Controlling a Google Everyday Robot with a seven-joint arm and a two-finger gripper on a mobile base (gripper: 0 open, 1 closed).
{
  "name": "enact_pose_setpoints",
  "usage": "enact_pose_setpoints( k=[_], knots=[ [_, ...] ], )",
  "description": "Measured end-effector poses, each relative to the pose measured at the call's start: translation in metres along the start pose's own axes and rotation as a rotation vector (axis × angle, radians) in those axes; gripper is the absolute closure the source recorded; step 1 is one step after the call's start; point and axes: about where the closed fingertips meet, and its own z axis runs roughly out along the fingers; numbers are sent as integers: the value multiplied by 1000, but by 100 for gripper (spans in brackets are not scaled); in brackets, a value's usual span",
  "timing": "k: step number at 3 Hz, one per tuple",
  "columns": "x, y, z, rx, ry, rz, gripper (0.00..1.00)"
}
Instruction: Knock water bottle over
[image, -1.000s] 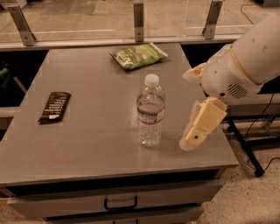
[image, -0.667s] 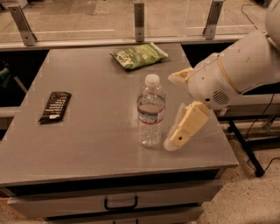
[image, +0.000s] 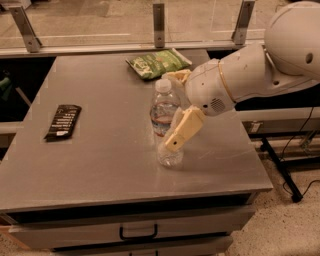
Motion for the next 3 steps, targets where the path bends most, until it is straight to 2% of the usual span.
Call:
enact_pose_setpoints(
  k=[1,2,3],
  knots=[
    [-41,-21,24,2,-119,-59,0],
    [-61,-29,35,-3,-172,-82,0],
    [-61,-32,34,3,-178,-79,0]
  ],
)
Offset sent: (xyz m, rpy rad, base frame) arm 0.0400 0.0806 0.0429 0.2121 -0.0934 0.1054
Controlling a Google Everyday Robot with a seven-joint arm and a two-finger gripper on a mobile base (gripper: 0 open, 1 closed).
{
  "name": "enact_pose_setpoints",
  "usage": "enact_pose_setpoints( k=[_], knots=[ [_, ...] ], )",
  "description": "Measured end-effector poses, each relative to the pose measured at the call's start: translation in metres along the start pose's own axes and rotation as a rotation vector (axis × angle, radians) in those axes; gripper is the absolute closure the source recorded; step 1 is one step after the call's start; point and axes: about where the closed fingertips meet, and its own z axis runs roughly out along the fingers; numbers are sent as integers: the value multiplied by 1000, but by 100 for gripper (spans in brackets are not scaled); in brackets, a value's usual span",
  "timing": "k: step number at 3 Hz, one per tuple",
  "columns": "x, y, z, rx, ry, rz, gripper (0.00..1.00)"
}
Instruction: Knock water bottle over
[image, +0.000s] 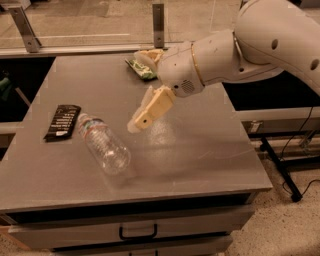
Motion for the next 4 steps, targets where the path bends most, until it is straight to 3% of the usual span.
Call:
enact_pose_setpoints(
  k=[2,3,4],
  knots=[
    [24,-20,-45,58,66,-13,0],
    [29,-40,-88,110,147,-54,0],
    [27,-45,-96,124,153,-62,0]
  ],
)
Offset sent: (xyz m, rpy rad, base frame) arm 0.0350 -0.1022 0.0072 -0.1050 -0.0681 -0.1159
